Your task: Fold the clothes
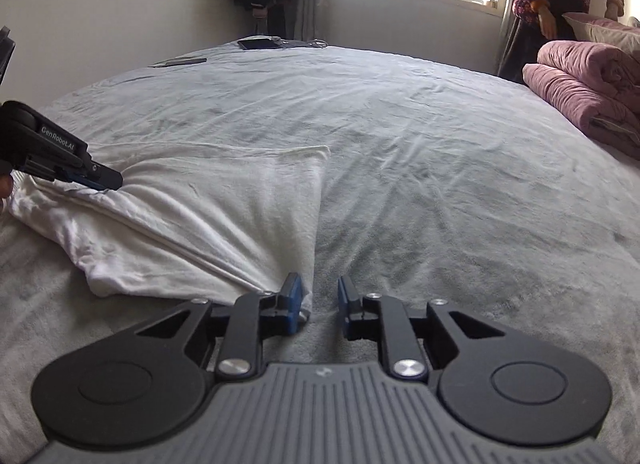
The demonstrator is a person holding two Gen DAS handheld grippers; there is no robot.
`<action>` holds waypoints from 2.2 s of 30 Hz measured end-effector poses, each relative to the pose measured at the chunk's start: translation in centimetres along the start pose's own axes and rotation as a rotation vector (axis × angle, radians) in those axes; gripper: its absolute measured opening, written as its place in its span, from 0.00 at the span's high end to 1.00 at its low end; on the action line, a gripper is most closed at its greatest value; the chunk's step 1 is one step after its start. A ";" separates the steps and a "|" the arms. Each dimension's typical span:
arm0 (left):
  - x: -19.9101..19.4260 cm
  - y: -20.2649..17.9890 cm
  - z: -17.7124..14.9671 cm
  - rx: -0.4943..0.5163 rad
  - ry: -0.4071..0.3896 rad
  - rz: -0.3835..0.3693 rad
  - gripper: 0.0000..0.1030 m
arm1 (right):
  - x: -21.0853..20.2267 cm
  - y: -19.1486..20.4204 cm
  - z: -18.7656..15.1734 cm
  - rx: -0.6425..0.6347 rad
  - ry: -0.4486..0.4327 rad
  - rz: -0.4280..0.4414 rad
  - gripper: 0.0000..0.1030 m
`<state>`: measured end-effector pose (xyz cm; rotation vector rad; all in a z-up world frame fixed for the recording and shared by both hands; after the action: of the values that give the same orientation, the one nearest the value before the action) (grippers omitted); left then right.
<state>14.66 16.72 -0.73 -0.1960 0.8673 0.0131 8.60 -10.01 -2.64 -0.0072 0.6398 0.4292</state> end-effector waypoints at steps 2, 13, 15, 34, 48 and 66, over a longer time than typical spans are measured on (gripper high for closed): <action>0.0 0.0 0.0 0.004 -0.001 0.002 0.83 | -0.3 -0.5 -0.2 0.068 -0.010 0.023 0.81; -0.2 -0.7 0.0 0.036 -0.011 0.021 0.75 | -0.8 -1.5 -1.3 0.305 -0.083 0.094 0.69; -0.4 -0.9 0.0 0.041 -0.017 0.027 0.75 | -0.6 -1.0 -1.7 0.262 -0.092 0.079 0.67; -1.6 -3.4 -1.6 0.154 -0.106 0.170 0.59 | -0.5 -0.1 -1.9 0.187 -0.086 0.041 0.61; -3.3 -0.2 -2.5 0.101 -0.085 0.233 0.54 | -0.5 -0.5 -2.0 0.216 -0.093 0.068 0.60; -5.3 0.7 -2.2 -0.050 -0.058 0.160 0.49 | -0.8 -0.1 -1.8 0.195 -0.090 0.046 0.56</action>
<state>9.47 17.38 1.78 -0.1722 0.8240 0.1890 7.03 -10.64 -3.70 0.2118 0.5922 0.4079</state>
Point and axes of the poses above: each gripper's, at about its wrist camera, not at the fingertips, and x roughly the way its jaws point, y to its left, z to its top, the point moved 6 cm from there along x, roughly the way its jaws point, and after that the axes turned 10 degrees about z, right-handed, at the moved point
